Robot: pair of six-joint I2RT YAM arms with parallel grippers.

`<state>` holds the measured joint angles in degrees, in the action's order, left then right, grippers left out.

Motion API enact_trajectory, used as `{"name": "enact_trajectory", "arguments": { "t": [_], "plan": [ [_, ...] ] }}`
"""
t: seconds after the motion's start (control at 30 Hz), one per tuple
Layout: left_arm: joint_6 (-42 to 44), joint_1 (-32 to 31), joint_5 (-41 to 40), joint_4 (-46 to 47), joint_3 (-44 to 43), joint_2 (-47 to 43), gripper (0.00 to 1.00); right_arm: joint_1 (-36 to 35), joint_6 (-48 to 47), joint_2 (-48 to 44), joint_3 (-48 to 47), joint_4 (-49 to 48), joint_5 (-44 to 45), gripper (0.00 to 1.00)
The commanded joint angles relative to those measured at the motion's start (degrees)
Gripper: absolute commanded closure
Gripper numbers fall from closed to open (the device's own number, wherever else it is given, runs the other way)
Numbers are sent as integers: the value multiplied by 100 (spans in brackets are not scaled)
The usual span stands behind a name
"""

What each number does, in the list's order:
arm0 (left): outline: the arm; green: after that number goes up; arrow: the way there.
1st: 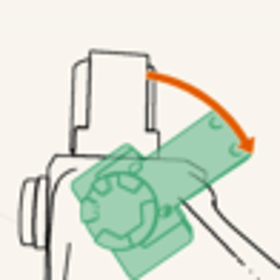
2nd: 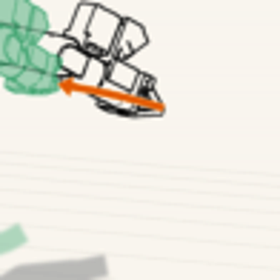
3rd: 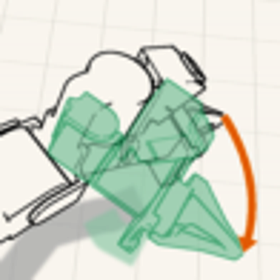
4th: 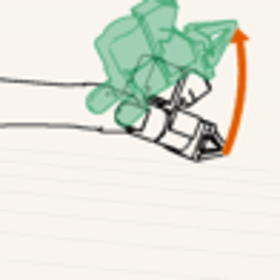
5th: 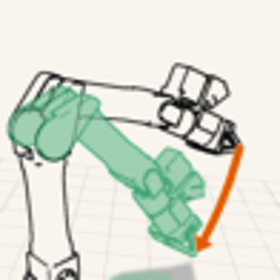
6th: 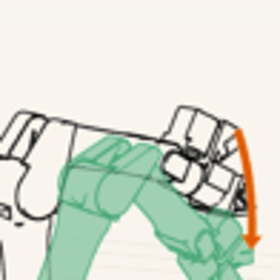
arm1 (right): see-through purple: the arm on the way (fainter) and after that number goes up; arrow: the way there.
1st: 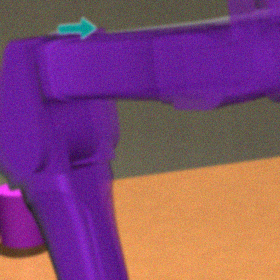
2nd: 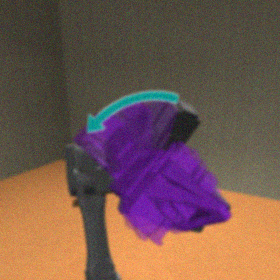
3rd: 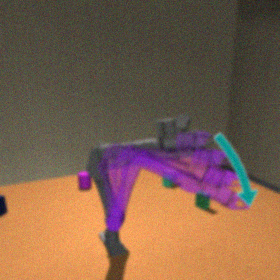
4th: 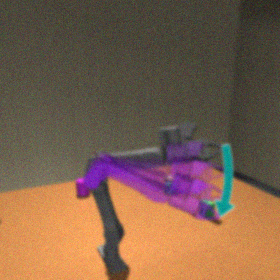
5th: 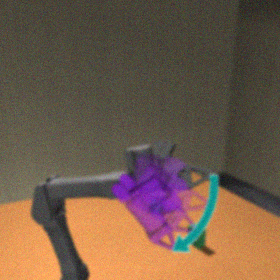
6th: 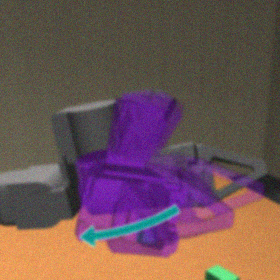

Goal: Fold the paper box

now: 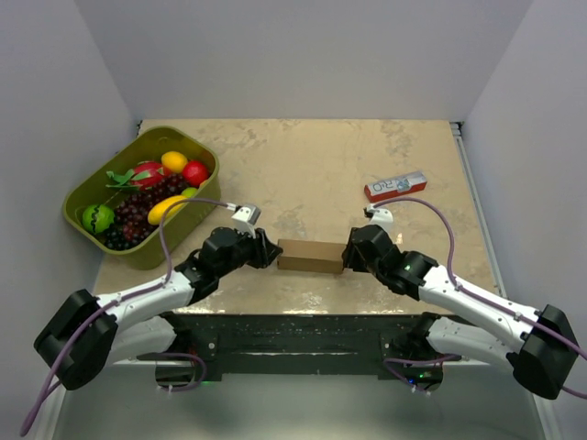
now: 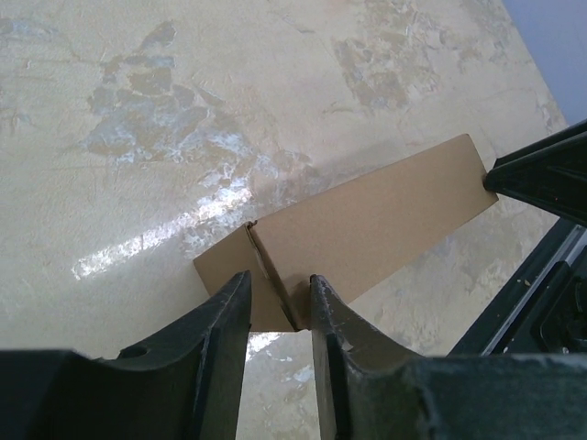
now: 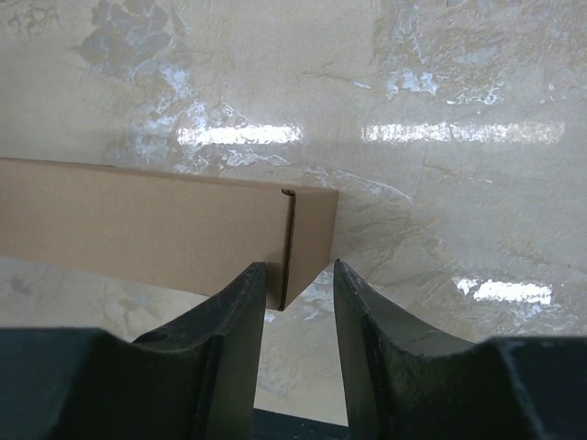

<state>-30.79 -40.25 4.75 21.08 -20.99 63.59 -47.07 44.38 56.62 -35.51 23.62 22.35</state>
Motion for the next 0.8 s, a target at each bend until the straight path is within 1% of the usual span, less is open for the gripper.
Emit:
{"name": "enact_trajectory", "arguments": {
  "t": [0.0, 0.03, 0.13, 0.3, 0.53, 0.6, 0.67, 0.7, 0.77],
  "plan": [
    [257, 0, -334, -983, -177, -189, 59, 22, 44, 130, 193, 275, -108, 61],
    [257, -9, -387, -1088, -229, -329, 57, 22, 53, 121, 193, 284, -99, 61],
    [240, 8, -467, -1176, -379, -523, 54, 22, 44, 104, 184, 293, -81, 62],
    [187, 26, -396, -1159, -414, -480, 53, 22, 36, 121, 176, 293, -90, 62],
    [-6, 26, -168, -641, -98, -321, 53, 14, 27, 121, 193, 284, -82, 62],
    [-24, 17, -133, -649, -89, -243, 56, 22, 27, 121, 193, 284, -73, 62],
    [-33, 26, -71, -710, -10, -190, 65, 22, 27, 112, 193, 293, -73, 62],
    [-33, 26, -71, -772, 25, -163, 71, 22, 27, 121, 193, 293, -73, 62],
    [-59, 26, -45, -825, 165, -180, 74, 22, 18, 121, 193, 293, -73, 62]
  ]
}}
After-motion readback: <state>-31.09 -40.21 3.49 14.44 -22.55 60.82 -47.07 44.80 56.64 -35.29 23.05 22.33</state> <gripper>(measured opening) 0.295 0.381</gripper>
